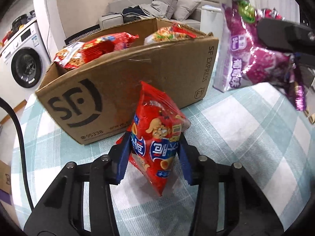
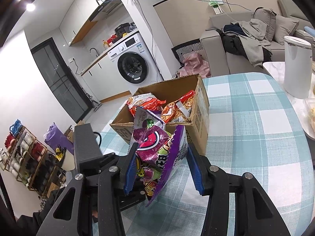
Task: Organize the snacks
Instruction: 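Carry the purple bag with the right gripper while the left carries the red bag over the box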
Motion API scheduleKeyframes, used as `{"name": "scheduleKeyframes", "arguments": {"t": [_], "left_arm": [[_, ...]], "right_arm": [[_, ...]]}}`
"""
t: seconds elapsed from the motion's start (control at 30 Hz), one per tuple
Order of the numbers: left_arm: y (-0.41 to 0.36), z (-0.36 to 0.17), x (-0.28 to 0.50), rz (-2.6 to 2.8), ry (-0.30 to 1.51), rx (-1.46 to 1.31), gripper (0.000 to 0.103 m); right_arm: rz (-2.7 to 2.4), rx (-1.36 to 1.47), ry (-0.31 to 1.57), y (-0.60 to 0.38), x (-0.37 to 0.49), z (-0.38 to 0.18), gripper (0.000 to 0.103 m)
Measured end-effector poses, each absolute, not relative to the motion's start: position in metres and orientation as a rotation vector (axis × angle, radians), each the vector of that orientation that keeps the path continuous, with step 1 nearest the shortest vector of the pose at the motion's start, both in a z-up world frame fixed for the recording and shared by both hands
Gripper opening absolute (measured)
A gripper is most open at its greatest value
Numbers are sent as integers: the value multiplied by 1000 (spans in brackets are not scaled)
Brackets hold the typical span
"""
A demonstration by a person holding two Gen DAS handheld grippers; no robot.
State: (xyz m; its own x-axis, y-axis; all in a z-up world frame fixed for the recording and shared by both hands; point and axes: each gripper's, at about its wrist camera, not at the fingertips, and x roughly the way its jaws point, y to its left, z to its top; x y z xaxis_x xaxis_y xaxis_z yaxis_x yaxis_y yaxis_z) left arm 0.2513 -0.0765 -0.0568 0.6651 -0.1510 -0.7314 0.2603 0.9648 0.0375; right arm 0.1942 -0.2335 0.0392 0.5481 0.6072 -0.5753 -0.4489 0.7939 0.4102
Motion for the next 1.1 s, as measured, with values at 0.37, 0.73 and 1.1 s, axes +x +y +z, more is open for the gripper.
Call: {"name": "scheduleKeyframes", "arguments": {"t": [0.37,0.73,1.1], "left_arm": [[-27,-23,233,-236,744,33,41],[11,19,194,-225,661,-36,41],[31,72,206,-176,585,-57,41]], "right_arm": [[620,250,736,-239,193,42,48],[589,276,692,-238,190,45,48],[566,287,669,-234,201,52,48]]}}
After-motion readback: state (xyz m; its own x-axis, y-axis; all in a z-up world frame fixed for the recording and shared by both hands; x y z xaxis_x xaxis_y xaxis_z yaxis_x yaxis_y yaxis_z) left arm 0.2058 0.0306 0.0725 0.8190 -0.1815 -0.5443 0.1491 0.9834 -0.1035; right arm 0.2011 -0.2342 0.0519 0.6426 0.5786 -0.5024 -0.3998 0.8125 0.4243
